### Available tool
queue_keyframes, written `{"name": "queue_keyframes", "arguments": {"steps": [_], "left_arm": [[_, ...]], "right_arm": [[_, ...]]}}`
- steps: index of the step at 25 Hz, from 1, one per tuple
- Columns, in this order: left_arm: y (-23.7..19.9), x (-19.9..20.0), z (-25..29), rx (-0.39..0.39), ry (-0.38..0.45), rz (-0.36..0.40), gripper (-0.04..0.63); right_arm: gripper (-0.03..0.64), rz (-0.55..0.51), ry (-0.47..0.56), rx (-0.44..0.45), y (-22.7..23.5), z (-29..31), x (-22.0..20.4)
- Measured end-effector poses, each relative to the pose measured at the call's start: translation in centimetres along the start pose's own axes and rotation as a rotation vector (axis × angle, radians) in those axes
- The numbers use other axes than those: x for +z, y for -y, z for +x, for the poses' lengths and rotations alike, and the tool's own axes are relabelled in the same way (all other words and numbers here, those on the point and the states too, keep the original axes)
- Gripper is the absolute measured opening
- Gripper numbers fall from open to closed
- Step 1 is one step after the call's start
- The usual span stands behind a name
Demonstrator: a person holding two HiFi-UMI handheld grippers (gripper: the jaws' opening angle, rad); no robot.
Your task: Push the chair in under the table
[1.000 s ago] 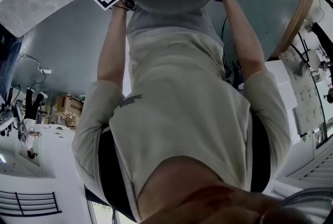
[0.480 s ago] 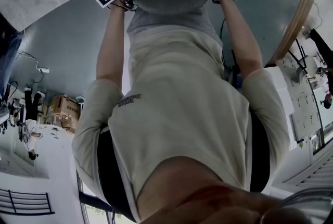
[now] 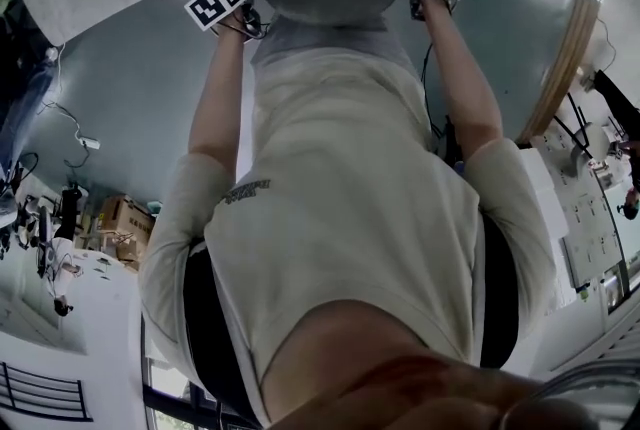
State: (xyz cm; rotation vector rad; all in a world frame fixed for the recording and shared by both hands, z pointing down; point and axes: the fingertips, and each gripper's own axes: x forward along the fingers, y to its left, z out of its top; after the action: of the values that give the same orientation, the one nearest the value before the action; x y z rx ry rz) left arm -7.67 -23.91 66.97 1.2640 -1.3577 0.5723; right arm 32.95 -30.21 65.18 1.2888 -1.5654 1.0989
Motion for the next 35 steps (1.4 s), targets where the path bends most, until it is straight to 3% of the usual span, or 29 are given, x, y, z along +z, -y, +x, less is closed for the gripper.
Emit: {"name": "queue_keyframes", "arguments": {"steps": [6, 20, 22, 27, 35], "left_arm": [[-0.4, 1.0, -4.1, -0.009, 0.035, -0.023, 0.184], [5.6, 8.2, -13.6, -0.114, 0.178, 0.129, 0.172], [7.0, 9.6, -15.4, -0.127, 0.216, 0.17, 0.167], [11.7, 12.5, -20.8, -0.125, 0.35, 0.373, 0.164], [16.5, 16.5, -27.0, -0.196, 0.509, 0.458, 0.14]], "right_arm": [[0.213, -0.12, 0.093, -0.017, -2.1, -4.9, 2.7], [0.196, -0.125, 0.342, 0.091, -8.3, -15.1, 10.6], [0.193, -0.126, 0.384, 0.117, -9.5, -16.9, 11.6], [0.147, -0.121, 0.541, 0.147, -11.6, -22.7, 14.8], [0.144, -0.206, 0.729, 0.2, -16.0, -30.3, 19.0]]}}
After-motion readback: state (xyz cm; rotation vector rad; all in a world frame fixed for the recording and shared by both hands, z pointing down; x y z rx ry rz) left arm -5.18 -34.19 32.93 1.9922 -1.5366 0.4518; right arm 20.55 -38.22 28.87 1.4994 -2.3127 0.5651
